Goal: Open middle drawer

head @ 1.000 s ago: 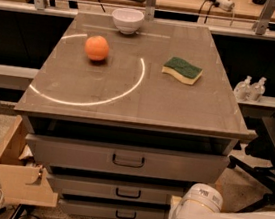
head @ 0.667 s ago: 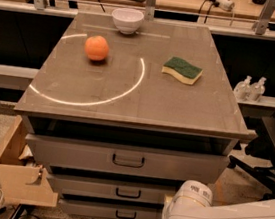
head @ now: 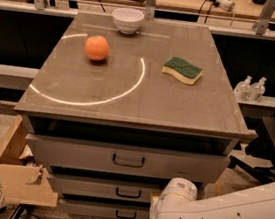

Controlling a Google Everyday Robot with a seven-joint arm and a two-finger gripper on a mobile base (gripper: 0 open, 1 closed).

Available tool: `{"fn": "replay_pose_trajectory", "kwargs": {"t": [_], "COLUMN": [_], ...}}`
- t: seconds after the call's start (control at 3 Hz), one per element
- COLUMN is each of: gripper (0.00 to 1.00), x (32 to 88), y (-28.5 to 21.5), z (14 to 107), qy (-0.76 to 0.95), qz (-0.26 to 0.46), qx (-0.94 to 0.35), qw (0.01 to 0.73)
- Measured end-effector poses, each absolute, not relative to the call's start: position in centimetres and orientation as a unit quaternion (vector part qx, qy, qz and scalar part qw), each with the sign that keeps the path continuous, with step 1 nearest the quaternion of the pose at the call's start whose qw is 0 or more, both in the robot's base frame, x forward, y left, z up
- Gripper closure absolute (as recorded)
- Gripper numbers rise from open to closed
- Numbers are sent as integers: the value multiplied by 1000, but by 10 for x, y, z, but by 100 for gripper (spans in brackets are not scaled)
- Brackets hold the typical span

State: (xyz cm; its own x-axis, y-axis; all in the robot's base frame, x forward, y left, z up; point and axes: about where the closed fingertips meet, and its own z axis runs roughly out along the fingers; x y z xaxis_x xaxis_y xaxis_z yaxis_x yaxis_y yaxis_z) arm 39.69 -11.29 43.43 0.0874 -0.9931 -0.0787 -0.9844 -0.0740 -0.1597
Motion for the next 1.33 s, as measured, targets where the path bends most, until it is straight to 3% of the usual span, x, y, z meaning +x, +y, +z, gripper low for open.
{"fn": "replay_pose_trajectory", "kwargs": {"t": [1.33], "gripper": [0], "x": [408], "y": [-49], "z": [416], "qy": [622], "qz": [12], "qx": [-776], "qw": [106]}}
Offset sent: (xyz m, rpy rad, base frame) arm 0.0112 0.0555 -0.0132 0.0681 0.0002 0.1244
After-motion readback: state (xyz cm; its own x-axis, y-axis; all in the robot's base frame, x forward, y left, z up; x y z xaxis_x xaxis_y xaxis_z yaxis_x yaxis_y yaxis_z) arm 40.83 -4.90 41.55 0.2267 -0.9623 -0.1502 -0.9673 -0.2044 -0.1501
